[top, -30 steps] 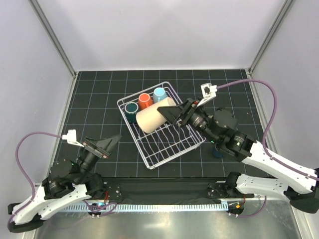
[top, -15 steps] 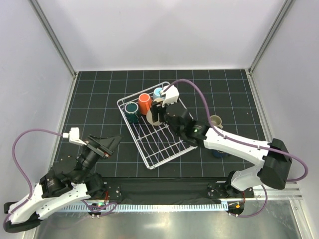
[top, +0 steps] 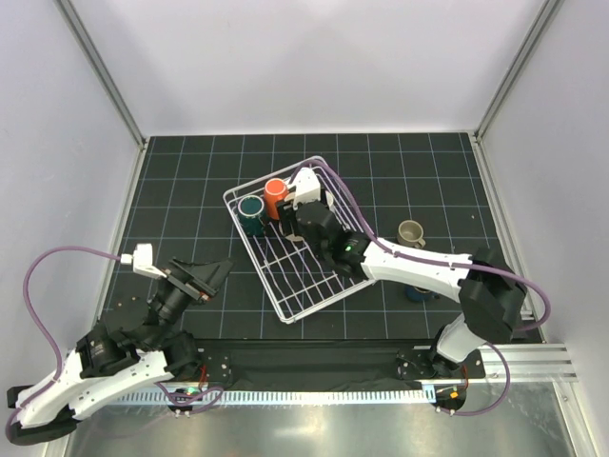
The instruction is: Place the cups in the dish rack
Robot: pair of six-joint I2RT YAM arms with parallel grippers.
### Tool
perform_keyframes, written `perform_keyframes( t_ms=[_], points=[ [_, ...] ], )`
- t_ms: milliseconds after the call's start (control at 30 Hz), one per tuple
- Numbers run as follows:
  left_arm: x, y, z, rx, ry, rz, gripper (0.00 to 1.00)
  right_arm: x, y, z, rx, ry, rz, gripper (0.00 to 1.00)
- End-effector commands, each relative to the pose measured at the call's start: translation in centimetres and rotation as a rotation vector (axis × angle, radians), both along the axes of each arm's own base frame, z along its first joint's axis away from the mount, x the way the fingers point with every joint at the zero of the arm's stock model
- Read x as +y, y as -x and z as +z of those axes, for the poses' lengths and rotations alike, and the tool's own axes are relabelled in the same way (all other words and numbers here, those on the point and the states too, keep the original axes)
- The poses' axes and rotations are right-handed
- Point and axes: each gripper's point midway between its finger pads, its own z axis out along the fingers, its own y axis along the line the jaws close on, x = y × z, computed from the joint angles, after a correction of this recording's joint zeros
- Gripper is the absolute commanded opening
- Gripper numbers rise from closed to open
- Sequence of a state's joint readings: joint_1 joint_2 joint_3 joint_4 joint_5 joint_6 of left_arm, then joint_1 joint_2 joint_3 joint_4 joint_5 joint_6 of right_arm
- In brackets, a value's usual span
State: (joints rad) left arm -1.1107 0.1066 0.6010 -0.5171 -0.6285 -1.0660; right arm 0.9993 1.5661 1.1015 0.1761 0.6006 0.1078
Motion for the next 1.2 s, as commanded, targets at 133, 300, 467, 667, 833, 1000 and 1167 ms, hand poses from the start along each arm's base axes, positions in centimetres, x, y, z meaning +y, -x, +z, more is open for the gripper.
perform_keyframes(
  t_ms=[133,300,467,667,833,1000,1167],
  points=[
    [0.6,-0.3,0.8,-0.009,0.008,0.036,0.82,1.1,-1.4,2.4,-0.070,-0.090,-0.032,0.04],
    [0.3,-0.4,0.9,-0.004,0.006,0.030,0.82,1.9,-1.8,0.4,-0.047,-0.066,-0.027,0.04],
    [0.1,-0.4,0.8,0.003,-0.002,0.027,0.82,2.4,-2.0,-1.3,-0.020,-0.052,-0.025,0.04],
    [0.1,-0.4,0.5,0.007,-0.005,0.028,0.82,2.3,-1.8,-2.7,0.005,-0.047,-0.027,0.04],
    [-0.1,-0.4,0.4,0.013,-0.009,0.021,0.82,2.5,-1.9,-4.4,0.034,-0.018,-0.031,0.04],
    [-0.2,-0.5,0.2,0.030,-0.024,0.023,0.82,2.8,-1.8,-5.3,0.062,-0.010,-0.027,0.04],
    [-0.2,-0.5,0.4,0.031,-0.030,0.026,0.82,2.7,-1.7,-5.8,0.081,-0.002,-0.032,0.09]
  ],
)
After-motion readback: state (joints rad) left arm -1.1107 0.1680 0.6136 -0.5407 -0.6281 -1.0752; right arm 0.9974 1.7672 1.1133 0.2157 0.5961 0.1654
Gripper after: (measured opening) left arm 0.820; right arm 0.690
